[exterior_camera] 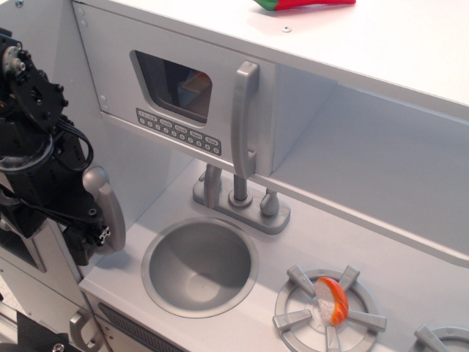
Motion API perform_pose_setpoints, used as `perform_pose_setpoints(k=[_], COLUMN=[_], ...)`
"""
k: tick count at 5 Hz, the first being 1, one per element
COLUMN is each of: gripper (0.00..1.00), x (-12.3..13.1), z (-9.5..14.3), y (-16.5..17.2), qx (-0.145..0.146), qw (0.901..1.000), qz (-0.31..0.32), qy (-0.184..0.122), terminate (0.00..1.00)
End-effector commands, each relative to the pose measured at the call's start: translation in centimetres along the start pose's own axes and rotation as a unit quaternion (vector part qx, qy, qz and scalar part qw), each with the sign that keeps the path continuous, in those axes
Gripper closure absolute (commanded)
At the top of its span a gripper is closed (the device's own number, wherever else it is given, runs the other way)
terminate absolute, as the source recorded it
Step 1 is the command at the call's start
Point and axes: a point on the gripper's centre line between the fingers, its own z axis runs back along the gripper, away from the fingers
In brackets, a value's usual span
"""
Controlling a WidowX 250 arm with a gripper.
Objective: Open microwave
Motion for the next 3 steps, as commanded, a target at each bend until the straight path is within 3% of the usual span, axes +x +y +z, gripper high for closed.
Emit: perform_pose_setpoints(k=[1, 2, 3], gripper=[0.0, 0.0, 0.0], x=[0.0, 2.0, 3.8], z=[0.0, 2.0, 3.5], y=[0.0, -2.3, -4.3], qx=[0.0, -0.026, -0.051], qw=[1.0, 0.9993, 0.9982], qz=[0.0, 0.004, 0.002], qy=[0.0, -0.025, -0.03], terminate=[0.0, 0.0, 0.0])
